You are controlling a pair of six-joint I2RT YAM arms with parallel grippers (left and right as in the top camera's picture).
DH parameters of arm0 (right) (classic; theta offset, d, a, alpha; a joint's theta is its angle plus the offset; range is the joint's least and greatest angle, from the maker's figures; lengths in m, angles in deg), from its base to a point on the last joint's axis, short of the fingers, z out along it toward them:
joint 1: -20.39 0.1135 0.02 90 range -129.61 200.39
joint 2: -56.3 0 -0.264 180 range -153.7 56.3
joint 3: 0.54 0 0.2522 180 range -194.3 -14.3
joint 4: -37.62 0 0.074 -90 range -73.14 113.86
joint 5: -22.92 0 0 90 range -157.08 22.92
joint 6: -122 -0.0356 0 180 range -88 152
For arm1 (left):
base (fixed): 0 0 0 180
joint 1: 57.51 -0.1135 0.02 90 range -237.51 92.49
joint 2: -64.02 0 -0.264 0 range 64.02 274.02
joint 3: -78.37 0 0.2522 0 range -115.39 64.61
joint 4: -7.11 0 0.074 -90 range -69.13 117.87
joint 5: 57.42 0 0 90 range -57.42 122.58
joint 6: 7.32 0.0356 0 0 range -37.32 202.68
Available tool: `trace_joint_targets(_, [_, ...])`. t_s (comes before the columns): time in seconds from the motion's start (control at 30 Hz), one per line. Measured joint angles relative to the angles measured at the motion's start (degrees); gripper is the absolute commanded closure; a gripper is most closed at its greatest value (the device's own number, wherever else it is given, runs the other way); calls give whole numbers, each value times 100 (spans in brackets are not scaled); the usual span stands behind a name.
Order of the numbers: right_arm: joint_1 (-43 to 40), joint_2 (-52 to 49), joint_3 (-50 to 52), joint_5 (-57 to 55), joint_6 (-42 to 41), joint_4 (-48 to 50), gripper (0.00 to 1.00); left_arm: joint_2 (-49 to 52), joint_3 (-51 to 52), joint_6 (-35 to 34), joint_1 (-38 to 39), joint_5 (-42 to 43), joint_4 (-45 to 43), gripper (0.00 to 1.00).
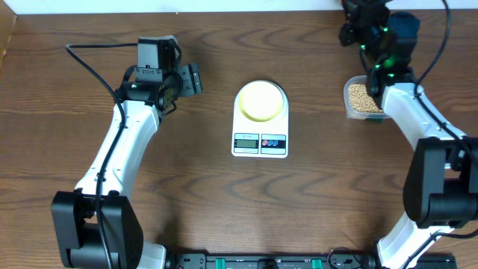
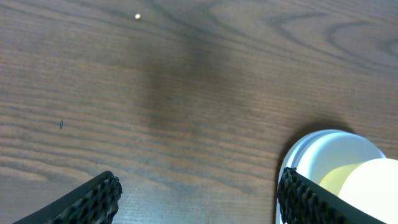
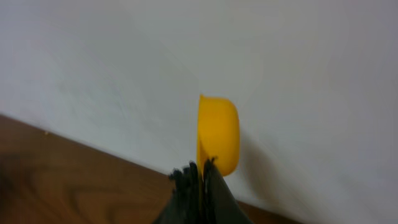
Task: Scoop item into bowl and weigh 50g on scale
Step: 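Carry the scoop with the right gripper over the soybean tub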
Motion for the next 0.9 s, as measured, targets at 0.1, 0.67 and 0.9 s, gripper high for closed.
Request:
trace_joint_targets(0.1, [-136,11,-219,-7,-129,-669,99,0,0,0,0,2,-107,17])
trace_joint_targets(0.67, [-140,96,-3117,-916,-549,-5130,99,0,0,0,0,0,-245,17])
trace_joint_targets(0.9, [-332,101,-3272,-1049,-793,-6349,99,0,0,2,0,0,-243,18])
